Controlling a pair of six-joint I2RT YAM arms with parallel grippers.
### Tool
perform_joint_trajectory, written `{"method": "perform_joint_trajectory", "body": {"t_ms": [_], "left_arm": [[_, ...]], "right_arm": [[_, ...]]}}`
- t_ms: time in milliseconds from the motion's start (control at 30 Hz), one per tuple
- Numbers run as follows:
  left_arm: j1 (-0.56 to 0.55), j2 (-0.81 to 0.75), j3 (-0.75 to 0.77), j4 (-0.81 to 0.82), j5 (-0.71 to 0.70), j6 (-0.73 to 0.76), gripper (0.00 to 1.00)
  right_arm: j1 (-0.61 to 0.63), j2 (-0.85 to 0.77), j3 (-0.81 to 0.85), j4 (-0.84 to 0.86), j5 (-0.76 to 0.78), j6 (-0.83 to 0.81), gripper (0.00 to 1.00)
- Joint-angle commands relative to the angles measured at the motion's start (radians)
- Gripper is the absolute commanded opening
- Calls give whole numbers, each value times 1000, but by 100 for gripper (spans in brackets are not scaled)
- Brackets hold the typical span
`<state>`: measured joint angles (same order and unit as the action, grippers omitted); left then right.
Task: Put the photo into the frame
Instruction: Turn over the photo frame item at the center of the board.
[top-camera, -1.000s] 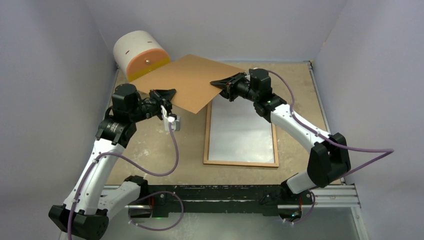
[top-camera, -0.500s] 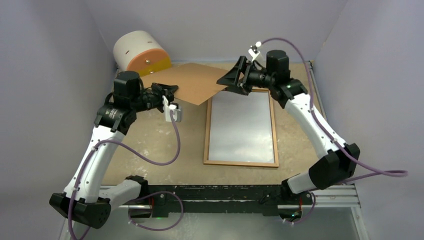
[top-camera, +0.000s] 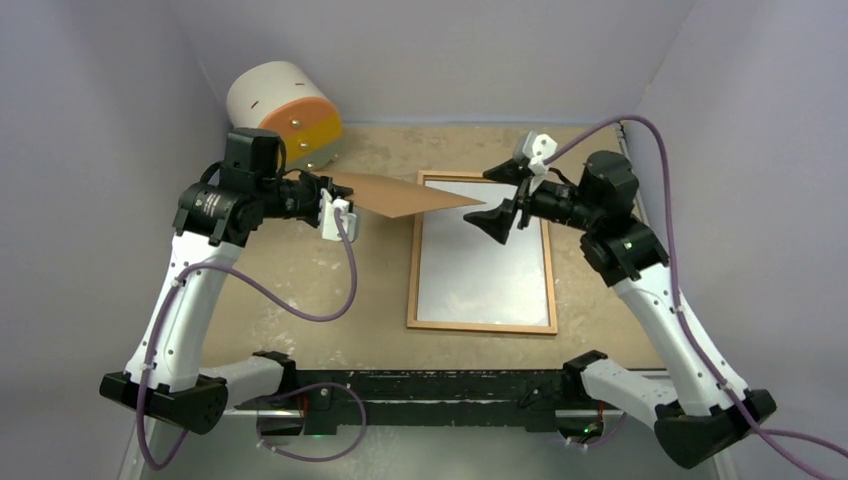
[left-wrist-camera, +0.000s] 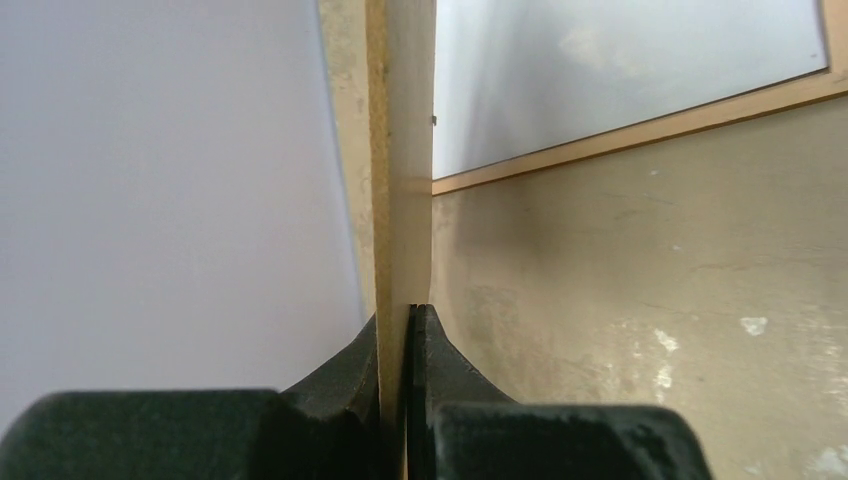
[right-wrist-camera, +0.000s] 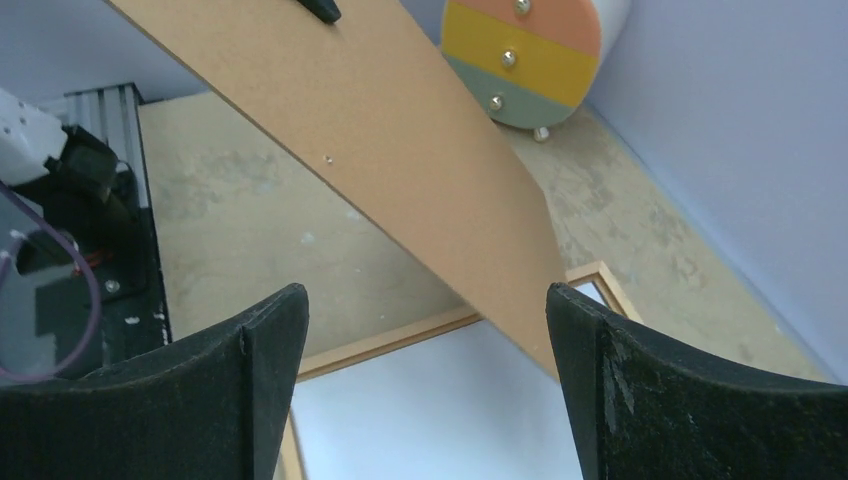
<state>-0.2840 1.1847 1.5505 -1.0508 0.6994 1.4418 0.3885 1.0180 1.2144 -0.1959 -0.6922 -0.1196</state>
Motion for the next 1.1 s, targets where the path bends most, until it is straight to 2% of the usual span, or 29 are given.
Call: {"method": "perform_joint_trajectory", "body": {"t_ms": [0, 167, 333, 533, 667, 800, 933, 1000, 1067], "left_arm": [[-4, -13, 90, -44, 45, 47, 0], [-4, -16, 102, -68, 44, 46, 0], [-4, -17, 115, -83, 39, 51, 0], [-4, -16, 135, -107, 47, 51, 0], [-4, -12, 164, -114, 71, 26, 0], [-4, 12, 212, -138, 83, 9, 0], [-4, 15, 228, -139, 87, 6, 0], [-4, 10, 226, -107, 87, -23, 0], [-4, -1, 212, -20, 86, -101, 0]], "right_arm": [[50, 70, -5, 79, -70, -243, 90], [193, 121, 34, 30, 5, -355, 90], [248, 154, 25, 63, 56, -378, 88], [264, 193, -17, 161, 148, -403, 76], [265, 223, -43, 191, 115, -409, 68], [265, 253, -27, 191, 85, -429, 51], [264, 269, -18, 225, 77, -423, 23], [265, 266, -28, 285, 97, -358, 7], [265, 256, -41, 357, 102, -254, 0]]}}
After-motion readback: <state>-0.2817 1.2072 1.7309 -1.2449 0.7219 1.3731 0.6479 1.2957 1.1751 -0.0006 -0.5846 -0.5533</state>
